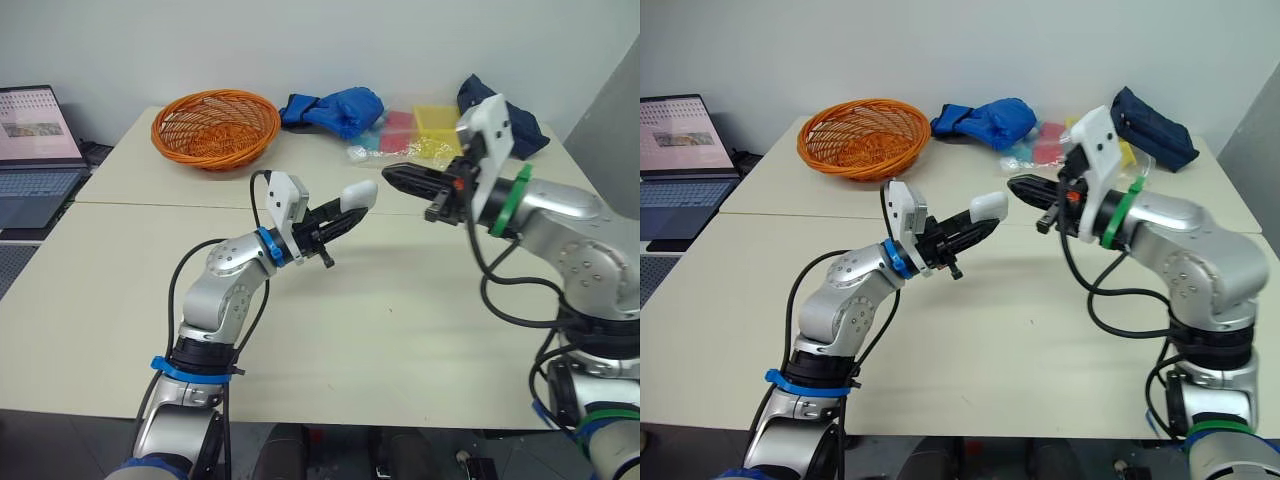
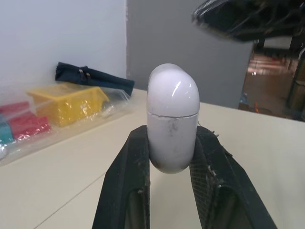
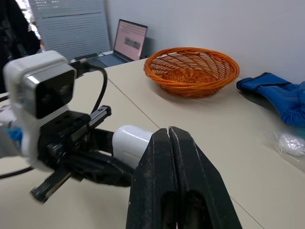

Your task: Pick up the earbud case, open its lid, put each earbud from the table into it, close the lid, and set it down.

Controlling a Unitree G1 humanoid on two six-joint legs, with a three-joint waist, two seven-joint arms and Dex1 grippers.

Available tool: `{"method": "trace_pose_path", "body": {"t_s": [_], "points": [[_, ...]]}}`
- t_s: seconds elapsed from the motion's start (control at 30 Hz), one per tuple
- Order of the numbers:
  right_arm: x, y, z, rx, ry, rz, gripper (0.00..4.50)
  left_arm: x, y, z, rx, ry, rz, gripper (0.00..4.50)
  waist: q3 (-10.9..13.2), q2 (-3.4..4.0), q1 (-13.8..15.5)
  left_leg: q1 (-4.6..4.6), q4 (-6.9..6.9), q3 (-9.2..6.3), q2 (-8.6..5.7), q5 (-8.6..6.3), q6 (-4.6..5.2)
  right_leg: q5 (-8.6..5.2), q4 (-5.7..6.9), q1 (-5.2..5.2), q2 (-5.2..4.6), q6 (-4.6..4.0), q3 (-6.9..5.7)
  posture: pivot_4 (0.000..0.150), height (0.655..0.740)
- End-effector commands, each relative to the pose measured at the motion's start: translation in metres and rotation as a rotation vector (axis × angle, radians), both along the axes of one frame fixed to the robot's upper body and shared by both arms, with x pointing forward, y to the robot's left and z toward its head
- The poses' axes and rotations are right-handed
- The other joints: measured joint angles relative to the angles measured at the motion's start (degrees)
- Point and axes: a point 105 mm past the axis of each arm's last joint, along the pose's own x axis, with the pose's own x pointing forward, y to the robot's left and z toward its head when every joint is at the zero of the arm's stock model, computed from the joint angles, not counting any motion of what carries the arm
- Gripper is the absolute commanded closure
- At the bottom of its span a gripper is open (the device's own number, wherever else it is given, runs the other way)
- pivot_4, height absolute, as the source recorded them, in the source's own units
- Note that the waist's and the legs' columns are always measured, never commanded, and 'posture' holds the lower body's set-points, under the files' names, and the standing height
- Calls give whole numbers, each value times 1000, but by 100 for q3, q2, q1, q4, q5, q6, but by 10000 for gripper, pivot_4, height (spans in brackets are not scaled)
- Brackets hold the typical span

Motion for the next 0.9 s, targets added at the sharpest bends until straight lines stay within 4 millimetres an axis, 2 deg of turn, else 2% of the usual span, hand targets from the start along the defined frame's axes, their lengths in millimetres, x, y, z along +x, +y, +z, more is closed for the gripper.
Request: {"method": "trace_pose_path", "body": {"t_s": [0.03,0.07,0.2,0.37,0.43,0.5,0.63,0.77,0.83,0.9], "points": [[-21,-16,-2,-87,-60,116,32594,3,3,-3,21,141,-33,37544,0,0,12,0,0,-1,0,0,0,0,1,0,0,0,0,1500,7400],[-24,-22,-8,-112,-50,130,30576,3,2,-4,20,186,-48,37544,0,0,22,0,2,-6,-1,0,0,-1,1,2,0,1,-5,1500,7400],[-27,-36,-43,-235,-50,160,17545,0,-1,-5,-86,461,-123,37544,1,-2,0,0,8,0,-2,0,0,-1,0,4,-2,5,0,1500,7400],[-26,-42,-73,-234,-30,190,113,-12,-8,-38,-87,768,-178,37544,1,-2,-45,6,6,0,0,0,0,-1,5,4,2,6,1,1500,7400],[-22,-44,-81,-241,-36,178,113,-10,-3,-56,-100,879,-132,37544,1,-1,-46,8,6,-2,2,1,0,-1,9,4,3,5,1,1500,7400],[-20,-44,-85,-249,-47,168,113,-9,-1,-63,-118,942,-108,37544,1,-2,-52,11,7,-1,1,1,0,0,13,3,3,5,4,1500,7400],[-28,-34,-96,-255,-8,200,113,-14,2,-87,-137,1102,-75,37544,1,-2,-25,11,10,-5,0,3,0,0,14,6,2,5,0,1500,7400],[-30,-34,-100,-243,14,192,113,-17,7,-103,-96,1145,-41,37544,0,-1,-24,13,10,1,-3,3,-1,0,13,7,-2,5,7,1500,7400],[-30,-34,-103,-249,16,189,113,-17,7,-103,-97,1159,-50,37544,0,-1,-22,19,9,1,-3,3,-1,0,14,11,-2,5,7,1500,7400],[-29,-35,-106,-248,19,183,0,-18,6,-101,-95,1161,-57,30219,0,-1,-23,30,8,-3,-3,3,-1,0,13,24,-1,4,3,1500,7400]]}}
